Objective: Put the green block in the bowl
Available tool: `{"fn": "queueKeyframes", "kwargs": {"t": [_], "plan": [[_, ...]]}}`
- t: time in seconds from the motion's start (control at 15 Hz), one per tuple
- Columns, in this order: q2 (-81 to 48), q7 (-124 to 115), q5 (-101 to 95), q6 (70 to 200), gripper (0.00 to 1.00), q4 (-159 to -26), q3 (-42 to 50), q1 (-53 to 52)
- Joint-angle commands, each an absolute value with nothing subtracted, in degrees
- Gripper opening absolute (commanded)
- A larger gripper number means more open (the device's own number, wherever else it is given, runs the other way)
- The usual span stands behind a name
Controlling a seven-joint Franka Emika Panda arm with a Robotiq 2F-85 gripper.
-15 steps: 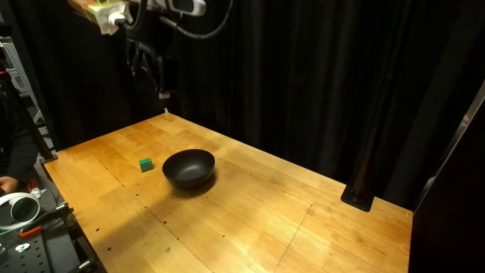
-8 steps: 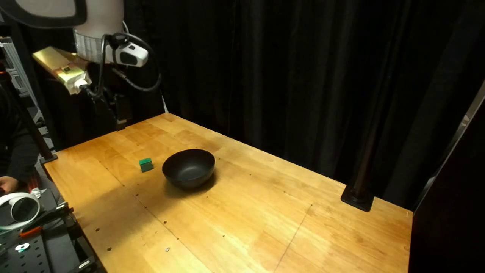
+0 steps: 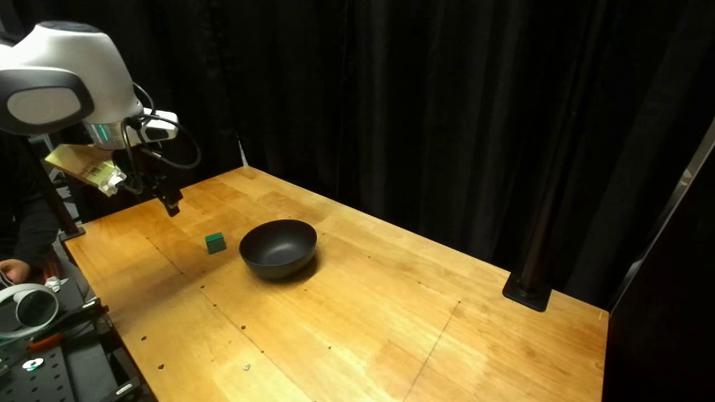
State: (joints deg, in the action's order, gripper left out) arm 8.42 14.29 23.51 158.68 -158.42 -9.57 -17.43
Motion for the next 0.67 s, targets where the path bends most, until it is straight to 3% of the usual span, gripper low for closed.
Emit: {"fn": "queueKeyframes", "kwargs": {"t": [0.0,0.27,0.6], "plan": [[-3.5,12.6,21.7,170.9,1.00,-155.4,-11.5,-18.3],[-14.2,6.8,11.4,177.9,1.00,-151.2,-10.6,-15.5],[-21.8,0.3,2.2,177.4,1.00,-144.1,-4.6,-17.1]]}}
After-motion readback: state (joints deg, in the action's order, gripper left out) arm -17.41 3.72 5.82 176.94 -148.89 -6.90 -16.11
